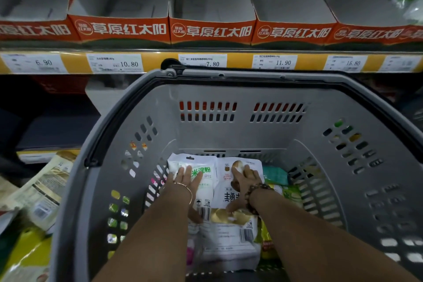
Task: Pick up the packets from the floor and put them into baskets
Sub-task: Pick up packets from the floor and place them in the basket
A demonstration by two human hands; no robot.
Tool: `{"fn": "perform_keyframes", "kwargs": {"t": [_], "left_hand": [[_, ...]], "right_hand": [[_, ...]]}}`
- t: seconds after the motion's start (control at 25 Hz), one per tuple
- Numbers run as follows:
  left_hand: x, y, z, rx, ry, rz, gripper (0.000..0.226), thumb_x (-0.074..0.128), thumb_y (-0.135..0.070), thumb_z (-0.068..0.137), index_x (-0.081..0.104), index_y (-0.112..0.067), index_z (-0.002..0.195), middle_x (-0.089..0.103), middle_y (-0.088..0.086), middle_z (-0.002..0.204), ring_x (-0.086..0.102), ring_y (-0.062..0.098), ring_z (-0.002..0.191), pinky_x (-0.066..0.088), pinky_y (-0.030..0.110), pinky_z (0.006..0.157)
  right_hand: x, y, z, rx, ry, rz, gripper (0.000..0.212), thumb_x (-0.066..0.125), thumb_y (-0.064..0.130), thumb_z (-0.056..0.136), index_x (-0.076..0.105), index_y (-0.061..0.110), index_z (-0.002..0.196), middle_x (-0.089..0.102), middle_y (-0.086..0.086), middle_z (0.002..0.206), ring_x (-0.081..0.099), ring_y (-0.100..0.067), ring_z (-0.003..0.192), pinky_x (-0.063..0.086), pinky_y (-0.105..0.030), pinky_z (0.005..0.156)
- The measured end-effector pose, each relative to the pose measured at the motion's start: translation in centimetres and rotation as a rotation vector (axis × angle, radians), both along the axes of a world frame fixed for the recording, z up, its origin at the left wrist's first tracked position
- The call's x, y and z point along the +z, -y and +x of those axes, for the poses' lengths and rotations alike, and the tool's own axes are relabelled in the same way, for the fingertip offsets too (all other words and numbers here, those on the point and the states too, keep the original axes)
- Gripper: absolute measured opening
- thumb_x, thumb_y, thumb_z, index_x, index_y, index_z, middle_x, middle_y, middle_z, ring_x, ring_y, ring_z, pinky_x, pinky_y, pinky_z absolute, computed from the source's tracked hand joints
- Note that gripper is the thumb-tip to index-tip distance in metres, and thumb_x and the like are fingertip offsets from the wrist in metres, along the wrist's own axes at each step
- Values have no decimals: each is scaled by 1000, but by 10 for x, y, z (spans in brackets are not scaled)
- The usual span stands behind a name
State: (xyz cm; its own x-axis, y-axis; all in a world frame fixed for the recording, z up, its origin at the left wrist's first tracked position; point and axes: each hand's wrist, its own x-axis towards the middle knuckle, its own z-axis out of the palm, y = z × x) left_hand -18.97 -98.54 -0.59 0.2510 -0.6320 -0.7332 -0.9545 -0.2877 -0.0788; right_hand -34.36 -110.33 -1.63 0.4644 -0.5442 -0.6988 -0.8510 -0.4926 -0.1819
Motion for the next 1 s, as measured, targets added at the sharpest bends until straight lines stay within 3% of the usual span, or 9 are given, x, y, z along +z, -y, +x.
{"fn": "perform_keyframes", "kwargs": {"t": [0.2, 0.36, 0.44, 0.52, 0.6, 0.68, 0.76, 1.0], "left_hand": [[-10, 3, 1, 7, 22, -1, 124, 75, -43, 74, -26, -23, 144, -32, 14, 150, -25, 31, 140, -13, 48, 112], [-8, 3, -1, 8, 23, -10, 130, 76, -54, 67, -24, -23, 144, -28, 14, 152, -21, 32, 141, -9, 49, 113], [-3, 5, -3, 13, 40, -21, 127, 75, -56, 67, -18, -24, 146, -20, 13, 155, -9, 32, 144, -1, 49, 114], [12, 11, -4, 23, 28, 0, 108, 65, -54, 79, -13, -24, 149, -8, 11, 157, 10, 34, 143, 15, 50, 113], [33, 18, -4, 60, -21, -19, 88, 50, -51, 90, -5, -18, 150, 14, 14, 156, 29, 34, 137, 30, 48, 108], [61, 18, -7, 145, -86, -112, 86, 53, -49, 88, 5, -13, 150, 28, 15, 151, 37, 33, 132, 37, 45, 105], [94, 12, -11, 254, -168, -269, 75, 57, -43, 88, 21, -10, 146, 34, 14, 148, 40, 32, 131, 37, 41, 105], [190, -54, -29, 413, -172, -699, 58, 57, -33, 89, 33, -19, 141, 42, 11, 141, 45, 30, 125, 39, 36, 101]], "right_hand": [[-2, -2, 0, 14, -4, -45, 125, 80, 54, 59, -8, 37, 147, -19, -3, 156, -15, -29, 143, 6, -56, 113], [2, -1, 2, 12, -20, -26, 124, 80, 53, 61, -8, 36, 147, -19, -4, 156, -14, -29, 143, 7, -55, 114], [6, 0, 1, 44, -36, -21, 123, 78, 55, 62, -9, 35, 147, -17, -5, 156, -11, -30, 143, 10, -54, 115], [18, 4, 1, 97, -54, -1, 118, 75, 57, 64, -5, 32, 148, -3, -7, 157, 6, -32, 143, 20, -51, 113], [38, 8, 1, 127, -40, 18, 105, 73, 52, 69, 8, 25, 147, 28, -11, 148, 35, -32, 131, 36, -45, 105], [65, 7, 1, 151, 28, -18, 88, 73, 45, 73, 24, 18, 141, 45, -10, 136, 48, -29, 119, 44, -39, 97], [96, 2, 2, 186, 130, -118, 80, 72, 43, 75, 32, 16, 139, 48, -10, 137, 50, -28, 119, 45, -37, 97], [188, -40, 8, 277, 432, -250, 78, 65, 42, 83, 26, 16, 146, 37, -8, 147, 41, -23, 129, 35, -30, 103]]}}
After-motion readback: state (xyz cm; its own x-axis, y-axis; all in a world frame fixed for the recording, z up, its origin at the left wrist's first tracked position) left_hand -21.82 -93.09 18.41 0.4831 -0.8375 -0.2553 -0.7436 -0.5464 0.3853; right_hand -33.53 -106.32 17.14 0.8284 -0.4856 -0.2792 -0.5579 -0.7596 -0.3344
